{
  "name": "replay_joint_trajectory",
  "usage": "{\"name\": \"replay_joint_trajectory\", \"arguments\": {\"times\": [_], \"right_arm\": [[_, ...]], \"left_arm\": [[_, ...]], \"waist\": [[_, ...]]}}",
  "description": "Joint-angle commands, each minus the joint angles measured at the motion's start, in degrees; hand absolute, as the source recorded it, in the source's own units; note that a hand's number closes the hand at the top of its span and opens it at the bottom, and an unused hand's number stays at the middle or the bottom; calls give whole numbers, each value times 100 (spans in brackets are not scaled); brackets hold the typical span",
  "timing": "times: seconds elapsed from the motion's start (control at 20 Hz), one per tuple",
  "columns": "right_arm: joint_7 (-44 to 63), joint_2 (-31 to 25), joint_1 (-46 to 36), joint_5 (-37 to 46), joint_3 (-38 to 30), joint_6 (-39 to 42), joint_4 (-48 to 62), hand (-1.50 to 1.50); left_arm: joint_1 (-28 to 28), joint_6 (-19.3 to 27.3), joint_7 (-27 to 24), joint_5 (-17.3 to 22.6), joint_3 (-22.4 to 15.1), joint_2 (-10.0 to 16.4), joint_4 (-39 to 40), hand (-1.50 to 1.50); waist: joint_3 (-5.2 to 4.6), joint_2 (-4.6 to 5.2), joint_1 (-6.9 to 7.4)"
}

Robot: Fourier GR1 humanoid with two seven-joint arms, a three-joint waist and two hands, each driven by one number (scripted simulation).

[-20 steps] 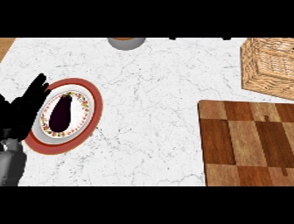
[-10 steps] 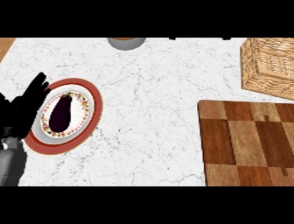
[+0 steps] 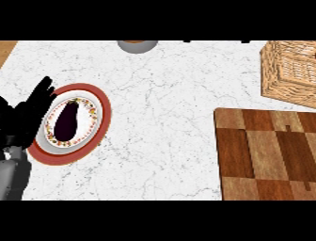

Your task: Pick the tomato from the cutting board and place it in the basket

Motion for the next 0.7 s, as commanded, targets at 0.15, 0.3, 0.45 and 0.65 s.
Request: {"name": "replay_joint_trajectory", "arguments": {"times": [0.15, 0.3, 0.45, 0.65], "right_arm": [[-850, -271, -514, -314, 34, -88, 1073, -150], [-1294, -116, -477, -688, -256, -387, 1309, -150], [-874, -507, -760, -1151, -847, -268, 1430, -150], [-879, -829, -473, -1842, -1598, -200, 1455, -150]], "left_arm": [[42, -21, 223, 85, 87, 58, -266, 0], [174, 59, 18, -46, 19, -68, -88, 0], [-23, -113, -220, 44, 135, 57, 266, 0], [69, 19, 201, 4, 52, 2, -106, 0]], "waist": [[0, -14, 3], [0, -11, -14], [-2, -3, -51], [6, -38, -106]]}}
